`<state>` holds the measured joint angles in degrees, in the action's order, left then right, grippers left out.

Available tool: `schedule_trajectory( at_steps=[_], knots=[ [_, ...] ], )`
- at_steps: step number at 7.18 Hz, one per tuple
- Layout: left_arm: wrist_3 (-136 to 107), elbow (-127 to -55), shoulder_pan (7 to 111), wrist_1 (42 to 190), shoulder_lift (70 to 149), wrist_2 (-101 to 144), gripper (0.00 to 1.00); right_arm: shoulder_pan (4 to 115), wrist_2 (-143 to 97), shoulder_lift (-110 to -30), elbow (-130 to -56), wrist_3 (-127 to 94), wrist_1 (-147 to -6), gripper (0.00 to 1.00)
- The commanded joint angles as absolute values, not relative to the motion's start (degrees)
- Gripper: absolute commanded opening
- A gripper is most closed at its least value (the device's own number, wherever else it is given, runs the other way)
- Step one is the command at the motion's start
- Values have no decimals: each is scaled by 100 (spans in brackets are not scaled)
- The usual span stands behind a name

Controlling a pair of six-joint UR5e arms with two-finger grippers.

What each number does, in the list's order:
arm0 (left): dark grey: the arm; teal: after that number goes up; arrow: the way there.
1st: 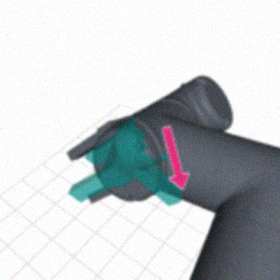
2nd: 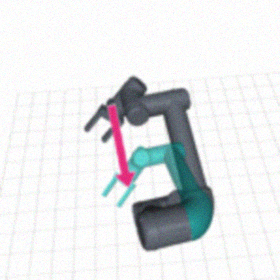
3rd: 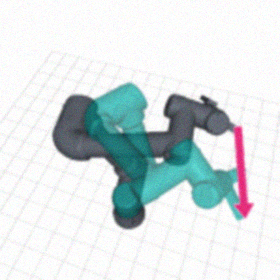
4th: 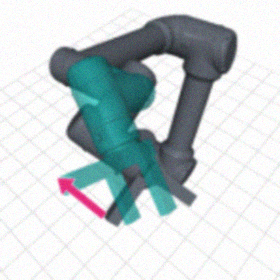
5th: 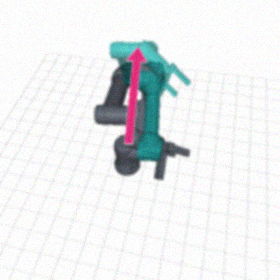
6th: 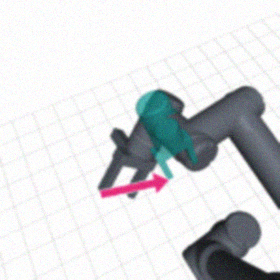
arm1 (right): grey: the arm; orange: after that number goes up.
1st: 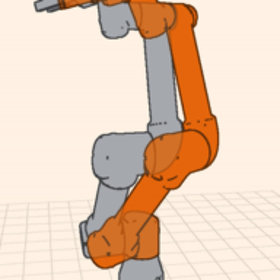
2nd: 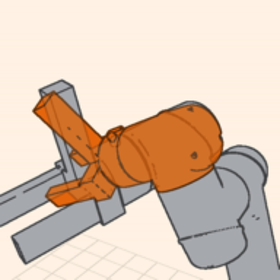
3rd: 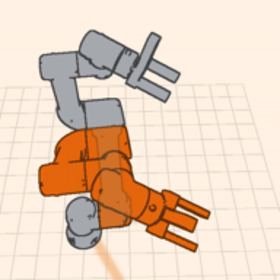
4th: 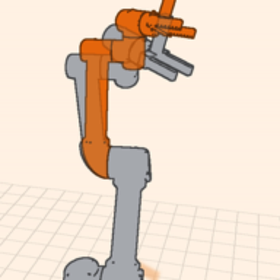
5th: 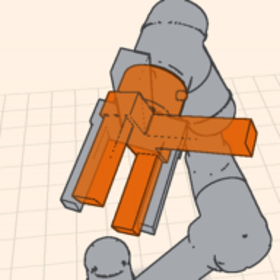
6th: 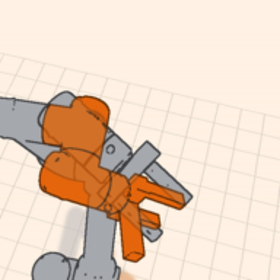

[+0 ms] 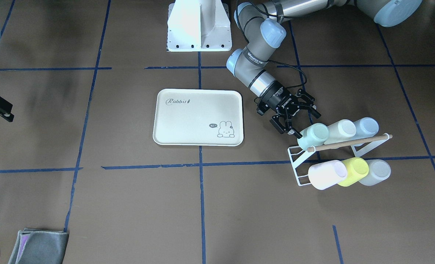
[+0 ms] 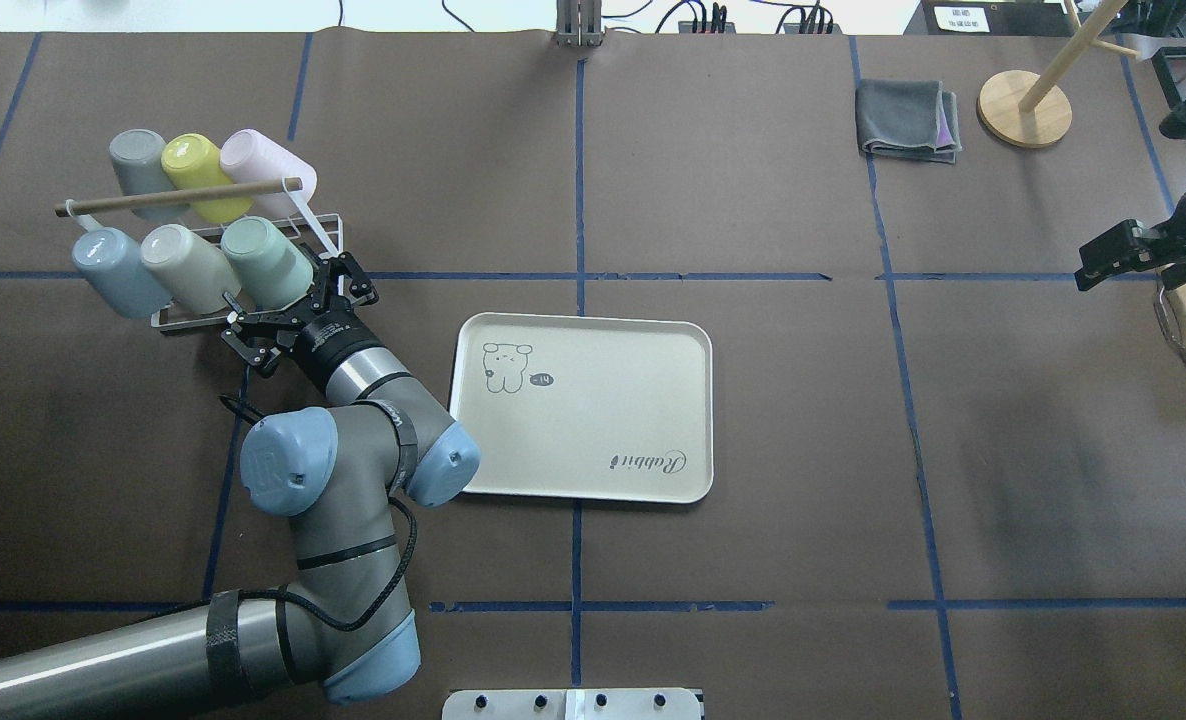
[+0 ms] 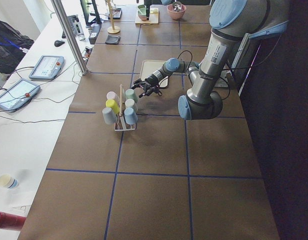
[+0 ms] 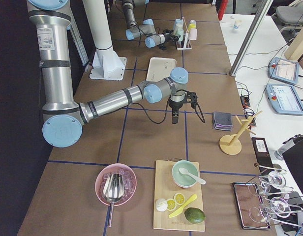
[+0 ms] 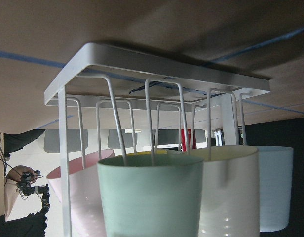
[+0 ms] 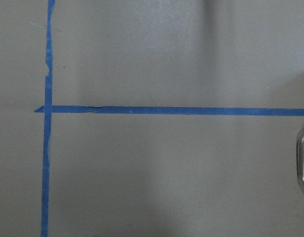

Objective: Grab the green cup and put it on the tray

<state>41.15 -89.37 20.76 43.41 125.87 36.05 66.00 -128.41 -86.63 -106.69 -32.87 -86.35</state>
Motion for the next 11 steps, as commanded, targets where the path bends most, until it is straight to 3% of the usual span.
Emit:
schedule_trajectory(
  at_steps=[1, 11],
  knots=[
    [4104, -8650, 2092, 4639, 12604, 3429, 100, 6601, -12841, -8666, -10652, -3287, -8640, 100],
    [4096, -8394, 2267, 4957, 12595, 3419, 97, 6601, -12841, -8701, -10679, -3296, -8631, 100]
  ],
)
